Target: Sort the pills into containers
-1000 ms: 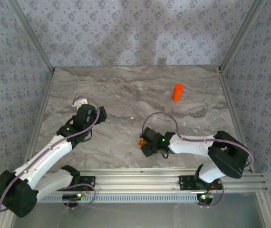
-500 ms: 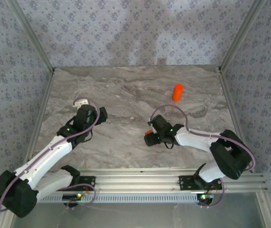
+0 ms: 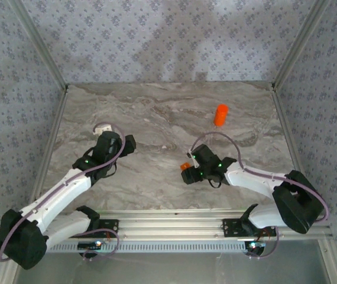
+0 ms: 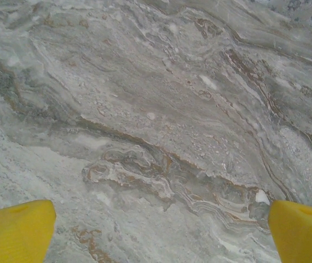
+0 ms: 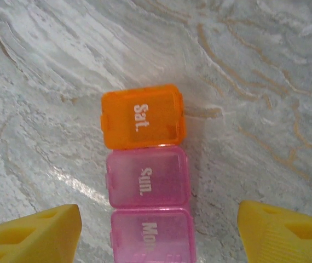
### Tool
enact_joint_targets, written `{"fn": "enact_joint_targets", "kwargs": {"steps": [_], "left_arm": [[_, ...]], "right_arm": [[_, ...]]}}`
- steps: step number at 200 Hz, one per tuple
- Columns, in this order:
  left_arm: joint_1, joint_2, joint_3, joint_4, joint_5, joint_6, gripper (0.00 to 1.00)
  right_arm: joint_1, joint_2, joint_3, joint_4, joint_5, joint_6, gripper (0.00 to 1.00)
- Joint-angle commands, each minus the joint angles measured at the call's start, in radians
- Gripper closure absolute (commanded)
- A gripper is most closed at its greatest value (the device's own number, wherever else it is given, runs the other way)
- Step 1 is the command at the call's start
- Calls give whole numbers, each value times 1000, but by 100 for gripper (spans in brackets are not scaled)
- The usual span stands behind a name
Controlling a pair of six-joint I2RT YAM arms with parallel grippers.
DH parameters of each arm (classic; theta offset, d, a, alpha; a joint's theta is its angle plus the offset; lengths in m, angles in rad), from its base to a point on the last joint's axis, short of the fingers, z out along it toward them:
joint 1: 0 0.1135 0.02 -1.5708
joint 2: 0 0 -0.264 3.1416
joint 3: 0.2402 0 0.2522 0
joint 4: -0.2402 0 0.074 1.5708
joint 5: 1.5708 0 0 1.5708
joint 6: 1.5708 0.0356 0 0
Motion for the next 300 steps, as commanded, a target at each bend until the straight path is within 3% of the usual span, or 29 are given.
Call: {"fn": "enact_joint_targets", "kwargs": {"steps": [1, 82, 140, 300], "left_arm": [[-8, 10, 5, 26, 25, -15, 1], [-12, 46, 13, 30, 21, -18, 1], [-14, 64, 18, 50, 28, -22, 1], [-28, 105, 32, 55, 22, -57, 1]], "right_arm": [[-6, 10, -4, -5, -23, 11, 23], [29, 103, 43, 19, -39, 17, 32], [99, 166, 107, -15, 72, 10, 38], [103, 215, 84, 27, 118, 7, 51]]}}
